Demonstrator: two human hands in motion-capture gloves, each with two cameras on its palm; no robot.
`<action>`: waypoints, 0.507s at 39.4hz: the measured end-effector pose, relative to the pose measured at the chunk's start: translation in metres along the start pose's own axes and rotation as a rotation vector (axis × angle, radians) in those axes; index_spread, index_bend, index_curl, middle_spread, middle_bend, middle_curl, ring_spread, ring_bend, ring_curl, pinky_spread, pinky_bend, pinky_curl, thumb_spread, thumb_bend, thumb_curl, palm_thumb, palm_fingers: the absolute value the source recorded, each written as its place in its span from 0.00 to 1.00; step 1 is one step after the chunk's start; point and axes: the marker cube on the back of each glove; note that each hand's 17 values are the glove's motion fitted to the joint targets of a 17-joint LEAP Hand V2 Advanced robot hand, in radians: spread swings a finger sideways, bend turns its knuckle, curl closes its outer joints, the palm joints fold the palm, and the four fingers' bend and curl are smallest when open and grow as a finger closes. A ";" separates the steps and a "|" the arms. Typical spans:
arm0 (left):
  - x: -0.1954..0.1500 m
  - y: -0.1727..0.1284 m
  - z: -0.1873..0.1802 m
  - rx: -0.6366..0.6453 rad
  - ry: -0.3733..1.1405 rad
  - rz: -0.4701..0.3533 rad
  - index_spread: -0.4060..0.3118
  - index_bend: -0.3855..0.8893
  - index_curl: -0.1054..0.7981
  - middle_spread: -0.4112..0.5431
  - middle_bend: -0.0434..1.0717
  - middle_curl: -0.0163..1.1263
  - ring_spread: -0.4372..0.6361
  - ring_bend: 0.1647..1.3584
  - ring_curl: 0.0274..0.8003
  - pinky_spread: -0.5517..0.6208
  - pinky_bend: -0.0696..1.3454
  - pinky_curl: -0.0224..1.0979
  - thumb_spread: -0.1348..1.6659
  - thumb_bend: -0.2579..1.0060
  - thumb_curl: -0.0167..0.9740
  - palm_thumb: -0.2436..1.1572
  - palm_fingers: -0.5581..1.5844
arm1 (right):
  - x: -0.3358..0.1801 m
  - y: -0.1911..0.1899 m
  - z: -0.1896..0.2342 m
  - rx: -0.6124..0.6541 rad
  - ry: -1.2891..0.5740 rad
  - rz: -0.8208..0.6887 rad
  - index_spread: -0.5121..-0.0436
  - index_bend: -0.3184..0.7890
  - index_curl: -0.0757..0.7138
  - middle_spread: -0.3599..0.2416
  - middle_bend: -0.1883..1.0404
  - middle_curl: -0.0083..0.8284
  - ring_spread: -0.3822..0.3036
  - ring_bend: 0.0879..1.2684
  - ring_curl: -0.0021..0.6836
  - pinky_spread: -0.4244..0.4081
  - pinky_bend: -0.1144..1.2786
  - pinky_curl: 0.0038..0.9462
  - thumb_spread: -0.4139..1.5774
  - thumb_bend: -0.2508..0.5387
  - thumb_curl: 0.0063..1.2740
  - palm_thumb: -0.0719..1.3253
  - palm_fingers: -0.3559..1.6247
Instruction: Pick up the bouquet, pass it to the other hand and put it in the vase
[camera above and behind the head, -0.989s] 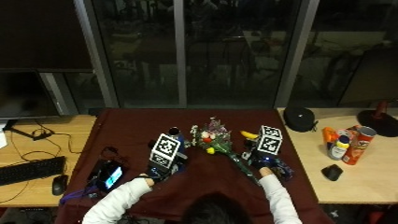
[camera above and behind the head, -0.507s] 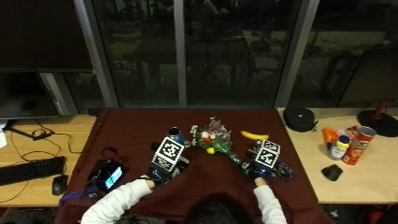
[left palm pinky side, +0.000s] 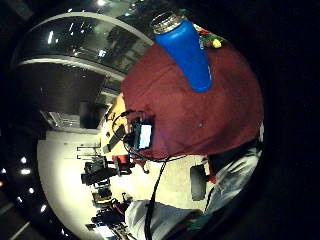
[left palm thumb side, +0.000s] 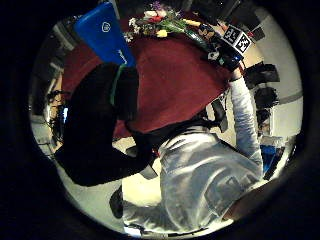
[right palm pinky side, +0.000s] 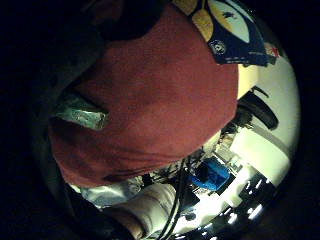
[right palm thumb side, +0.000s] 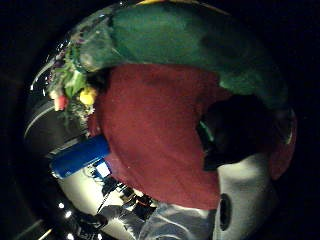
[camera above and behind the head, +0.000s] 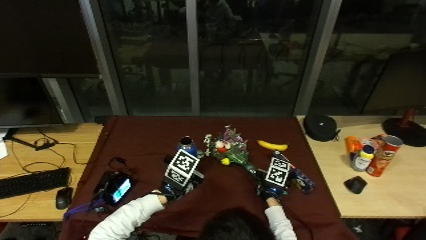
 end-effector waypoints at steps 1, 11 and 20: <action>0.001 0.000 0.001 -0.004 0.001 0.003 0.46 0.44 0.55 0.51 0.21 0.35 0.69 0.15 0.30 0.77 0.17 0.24 0.77 0.19 0.33 0.42 0.46 | 0.001 0.003 -0.003 0.028 0.028 0.027 0.81 0.37 0.17 0.56 0.54 0.54 0.44 0.56 0.53 0.55 0.61 0.35 0.74 0.38 0.29 0.55 0.46; 0.001 0.000 0.006 -0.038 0.012 0.019 0.46 0.44 0.56 0.52 0.21 0.34 0.69 0.15 0.31 0.77 0.17 0.25 0.77 0.19 0.34 0.42 0.46 | -0.003 0.000 -0.010 0.064 -0.006 0.015 0.62 0.51 0.37 0.42 0.51 0.55 0.32 0.48 0.54 0.29 0.52 0.34 0.74 0.45 0.31 0.70 0.70; -0.004 -0.003 0.013 -0.102 -0.001 0.028 0.46 0.44 0.56 0.52 0.21 0.34 0.69 0.15 0.31 0.77 0.17 0.25 0.77 0.19 0.34 0.42 0.46 | -0.001 -0.011 -0.010 0.003 0.068 0.061 0.59 0.51 0.48 0.37 0.42 0.56 0.28 0.40 0.57 0.25 0.46 0.36 0.78 0.48 0.32 0.76 0.72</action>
